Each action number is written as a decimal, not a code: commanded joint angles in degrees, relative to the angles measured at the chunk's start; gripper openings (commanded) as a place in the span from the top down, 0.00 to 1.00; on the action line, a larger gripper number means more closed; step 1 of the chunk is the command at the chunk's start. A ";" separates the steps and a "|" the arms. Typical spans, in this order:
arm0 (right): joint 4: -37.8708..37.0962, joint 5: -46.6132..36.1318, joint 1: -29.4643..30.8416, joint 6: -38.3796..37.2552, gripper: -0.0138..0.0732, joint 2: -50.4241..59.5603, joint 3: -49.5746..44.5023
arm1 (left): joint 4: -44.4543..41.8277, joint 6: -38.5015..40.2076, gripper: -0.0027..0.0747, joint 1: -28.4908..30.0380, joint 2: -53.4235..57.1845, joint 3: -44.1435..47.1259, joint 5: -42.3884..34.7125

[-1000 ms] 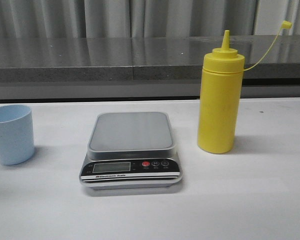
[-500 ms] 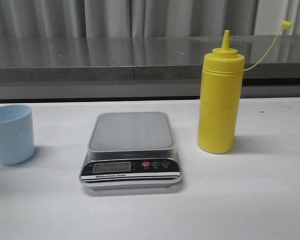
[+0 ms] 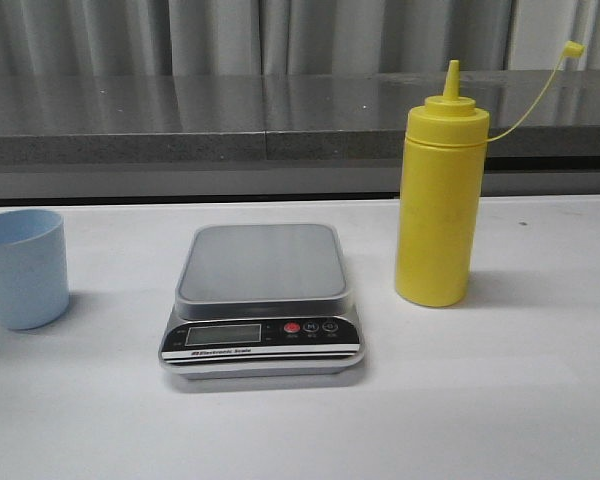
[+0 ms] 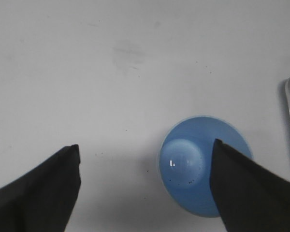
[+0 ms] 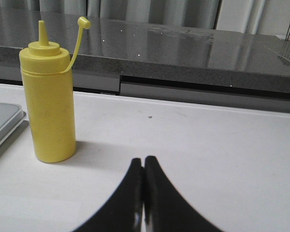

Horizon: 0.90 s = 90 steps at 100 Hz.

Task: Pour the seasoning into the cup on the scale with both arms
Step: 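Lower the left gripper onto the light blue cup and grasp it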

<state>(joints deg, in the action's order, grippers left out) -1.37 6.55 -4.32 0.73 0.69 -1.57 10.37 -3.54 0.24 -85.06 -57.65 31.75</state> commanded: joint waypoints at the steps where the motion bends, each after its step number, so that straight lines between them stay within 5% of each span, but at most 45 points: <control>1: -0.64 -4.30 0.27 0.16 0.92 1.02 1.27 | 1.32 -0.04 0.28 -0.32 -0.51 -1.89 -3.28; 66: -0.64 -4.30 0.27 0.16 0.92 1.02 1.27 | 2.87 -0.14 0.28 -2.25 -9.22 -1.89 -4.29; 90: -0.64 -4.30 0.27 0.16 0.92 1.02 1.27 | 2.64 -0.26 0.49 -4.79 -10.84 -1.89 -5.10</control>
<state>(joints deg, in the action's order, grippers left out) -1.37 6.55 -4.32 0.73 0.69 -1.57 12.30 -3.86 -3.85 -97.22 -57.88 29.12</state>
